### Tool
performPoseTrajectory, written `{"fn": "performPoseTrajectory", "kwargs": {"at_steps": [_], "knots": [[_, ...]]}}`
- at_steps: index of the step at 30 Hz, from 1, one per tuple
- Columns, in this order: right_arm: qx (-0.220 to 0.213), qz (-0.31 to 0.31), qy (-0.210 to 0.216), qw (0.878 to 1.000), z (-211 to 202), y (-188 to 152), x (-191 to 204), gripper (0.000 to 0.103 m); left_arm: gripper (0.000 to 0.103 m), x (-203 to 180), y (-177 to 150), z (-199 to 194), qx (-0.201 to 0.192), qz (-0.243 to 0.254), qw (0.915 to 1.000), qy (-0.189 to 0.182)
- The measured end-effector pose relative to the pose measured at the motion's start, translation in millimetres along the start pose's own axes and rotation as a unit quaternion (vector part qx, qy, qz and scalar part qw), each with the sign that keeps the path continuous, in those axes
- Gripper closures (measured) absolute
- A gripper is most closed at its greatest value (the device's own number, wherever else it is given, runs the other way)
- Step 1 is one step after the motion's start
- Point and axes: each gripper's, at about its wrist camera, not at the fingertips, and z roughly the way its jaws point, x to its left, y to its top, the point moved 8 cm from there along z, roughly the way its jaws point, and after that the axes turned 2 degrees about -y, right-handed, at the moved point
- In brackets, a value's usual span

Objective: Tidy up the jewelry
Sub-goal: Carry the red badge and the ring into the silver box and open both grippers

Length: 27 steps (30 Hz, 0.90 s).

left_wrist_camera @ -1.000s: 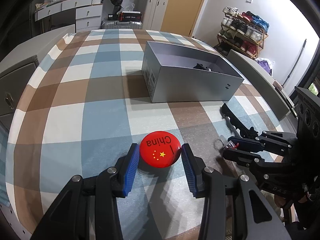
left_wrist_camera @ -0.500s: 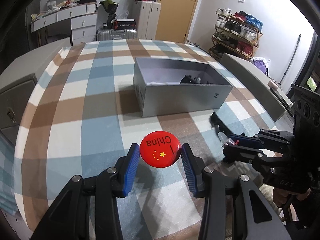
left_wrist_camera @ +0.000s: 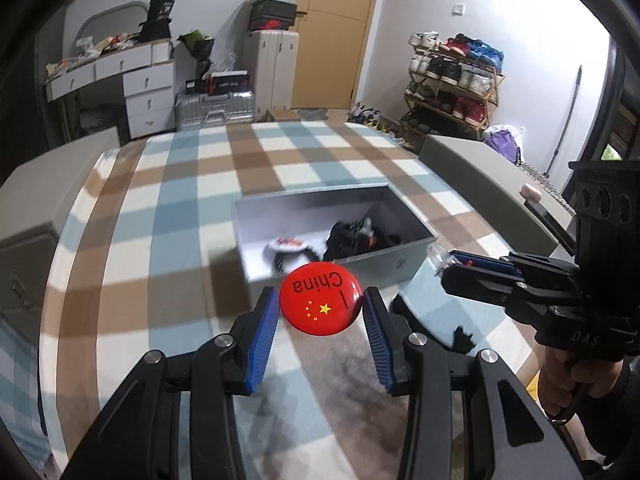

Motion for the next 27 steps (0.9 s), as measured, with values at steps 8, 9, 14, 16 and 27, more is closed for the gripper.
{"fn": "performPoseTrajectory", "kwargs": {"at_steps": [8,9,14,16,27], "knots": [[-0.024,-0.004,-0.001,1.000,2,30,-15,0.083,0.066,-8,24,18,-0.008,0.007,0.9999,-0.012],[-0.026,-0.002,-0.001,1.000,2,32,-17,0.083,0.066,-9,27,21,-0.007,0.007,0.9999,-0.014],[-0.029,0.005,0.001,1.000,10,44,-28,0.083,0.066,-12,34,32,-0.005,0.010,0.9998,-0.015],[-0.026,0.005,0.000,1.000,15,47,-32,0.083,0.066,-12,37,38,-0.002,0.011,0.9998,-0.018],[-0.025,0.012,-0.011,1.000,31,63,-54,0.083,0.066,-8,42,62,0.017,0.012,0.9996,-0.020]]}}
